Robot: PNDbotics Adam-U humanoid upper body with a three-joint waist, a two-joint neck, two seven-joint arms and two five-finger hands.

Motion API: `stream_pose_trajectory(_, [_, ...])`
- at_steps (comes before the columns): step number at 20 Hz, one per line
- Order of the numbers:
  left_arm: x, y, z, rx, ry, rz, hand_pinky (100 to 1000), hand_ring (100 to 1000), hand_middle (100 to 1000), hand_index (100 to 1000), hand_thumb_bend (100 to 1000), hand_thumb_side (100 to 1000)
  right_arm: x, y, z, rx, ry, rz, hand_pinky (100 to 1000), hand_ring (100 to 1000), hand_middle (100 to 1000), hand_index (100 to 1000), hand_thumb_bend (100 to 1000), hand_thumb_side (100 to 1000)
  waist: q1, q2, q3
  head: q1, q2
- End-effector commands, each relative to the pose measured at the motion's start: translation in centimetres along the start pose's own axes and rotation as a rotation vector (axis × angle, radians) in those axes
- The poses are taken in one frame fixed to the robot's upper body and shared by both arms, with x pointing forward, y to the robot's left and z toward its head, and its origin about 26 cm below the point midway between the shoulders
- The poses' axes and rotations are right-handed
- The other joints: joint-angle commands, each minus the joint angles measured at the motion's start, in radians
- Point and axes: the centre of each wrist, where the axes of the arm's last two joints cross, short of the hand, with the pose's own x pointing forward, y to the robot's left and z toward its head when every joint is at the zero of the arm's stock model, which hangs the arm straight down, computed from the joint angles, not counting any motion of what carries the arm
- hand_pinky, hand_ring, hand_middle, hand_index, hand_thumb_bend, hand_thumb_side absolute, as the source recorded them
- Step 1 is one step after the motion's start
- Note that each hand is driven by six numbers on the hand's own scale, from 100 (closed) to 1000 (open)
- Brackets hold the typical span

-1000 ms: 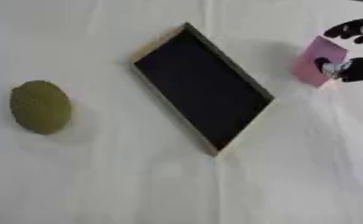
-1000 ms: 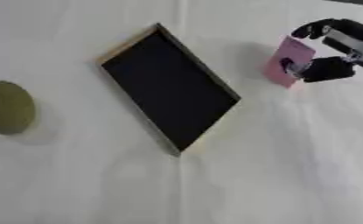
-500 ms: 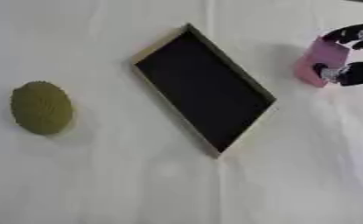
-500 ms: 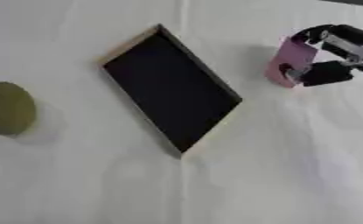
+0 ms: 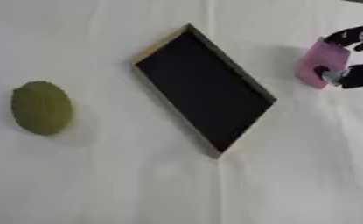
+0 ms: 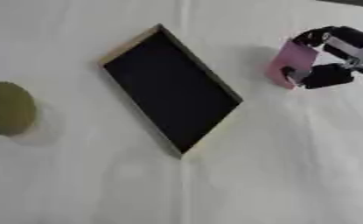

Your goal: Pick up objects on the table and place them in the box.

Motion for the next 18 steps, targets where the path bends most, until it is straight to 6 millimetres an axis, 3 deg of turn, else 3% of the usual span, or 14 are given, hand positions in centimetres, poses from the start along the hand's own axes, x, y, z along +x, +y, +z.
stream_pose_trajectory(1, [0.5,0.3,-0.7,-0.004,-0.031,-0.002,867,806,774,852,100,700,0.1,-0.3,0.4,-0.018,0.001,0.001,844,780,644,843,270,346,0.006,-0.016,0.000,-0.003,-0.014])
stream_pose_trajectory(4, [0.6,0.3,-0.7,-0.006,-0.031,-0.002,867,806,774,851,100,702,0.3,-0.3,0.6,-0.051,-0.008,-0.022,813,698,560,832,275,267,0.006,-0.016,-0.001,-0.003,-0.012])
stream_pose_trajectory(5, [0.6,0.2,-0.7,-0.007,-0.030,-0.002,867,806,774,850,100,702,0.3,-0.3,0.6,-0.065,-0.007,-0.028,773,617,505,823,283,202,0.006,-0.016,-0.001,-0.003,-0.012])
stream_pose_trajectory(8, [0.6,0.2,-0.7,-0.009,-0.029,-0.001,868,806,774,850,100,702,0.4,-0.2,0.6,-0.125,-0.004,-0.035,722,531,481,796,292,109,0.006,-0.017,-0.001,-0.005,-0.013])
stream_pose_trajectory(11, [0.6,0.2,-0.7,-0.012,-0.028,-0.003,867,804,771,848,100,701,0.6,-0.2,0.7,-0.196,-0.007,-0.057,700,428,452,754,237,100,0.007,-0.018,0.000,-0.005,-0.010])
stream_pose_trajectory(18, [0.5,0.2,-0.6,-0.020,-0.018,-0.008,868,802,770,846,100,704,2.2,-0.6,1.8,-0.271,-0.070,-0.095,696,399,437,728,146,100,0.006,-0.027,-0.005,-0.003,-0.002])
